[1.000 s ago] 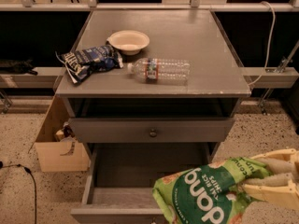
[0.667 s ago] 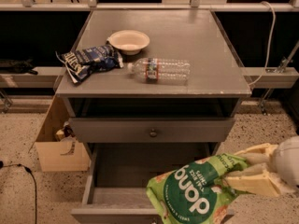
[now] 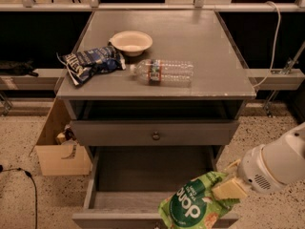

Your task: Place green rice chip bag into middle drawer

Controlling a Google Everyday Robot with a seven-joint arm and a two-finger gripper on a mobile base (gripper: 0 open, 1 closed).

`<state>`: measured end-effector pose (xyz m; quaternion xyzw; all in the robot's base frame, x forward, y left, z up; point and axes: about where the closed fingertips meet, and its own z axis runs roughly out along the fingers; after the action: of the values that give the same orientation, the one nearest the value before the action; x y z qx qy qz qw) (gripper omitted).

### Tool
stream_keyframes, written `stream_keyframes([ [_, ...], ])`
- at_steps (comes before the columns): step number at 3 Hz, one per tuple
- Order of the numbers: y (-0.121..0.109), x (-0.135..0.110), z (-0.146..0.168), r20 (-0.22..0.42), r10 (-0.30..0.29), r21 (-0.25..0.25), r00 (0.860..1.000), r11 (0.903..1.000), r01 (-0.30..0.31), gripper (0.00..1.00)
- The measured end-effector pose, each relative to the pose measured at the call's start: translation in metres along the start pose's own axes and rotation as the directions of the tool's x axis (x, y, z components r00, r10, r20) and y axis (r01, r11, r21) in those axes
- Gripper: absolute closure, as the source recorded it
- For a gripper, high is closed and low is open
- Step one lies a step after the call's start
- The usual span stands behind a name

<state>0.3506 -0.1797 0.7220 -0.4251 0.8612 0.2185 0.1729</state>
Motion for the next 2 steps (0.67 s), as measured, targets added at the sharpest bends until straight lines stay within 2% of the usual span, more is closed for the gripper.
stream_keyframes([
  [1,-0.022,0.025,0.023,-0.082,0.068,0.038,0.994,0.9972,-0.065,1.00],
  [2,-0.025,0.015,0.026,-0.047,0.068,0.038,0.997,0.9971,-0.066,1.00],
])
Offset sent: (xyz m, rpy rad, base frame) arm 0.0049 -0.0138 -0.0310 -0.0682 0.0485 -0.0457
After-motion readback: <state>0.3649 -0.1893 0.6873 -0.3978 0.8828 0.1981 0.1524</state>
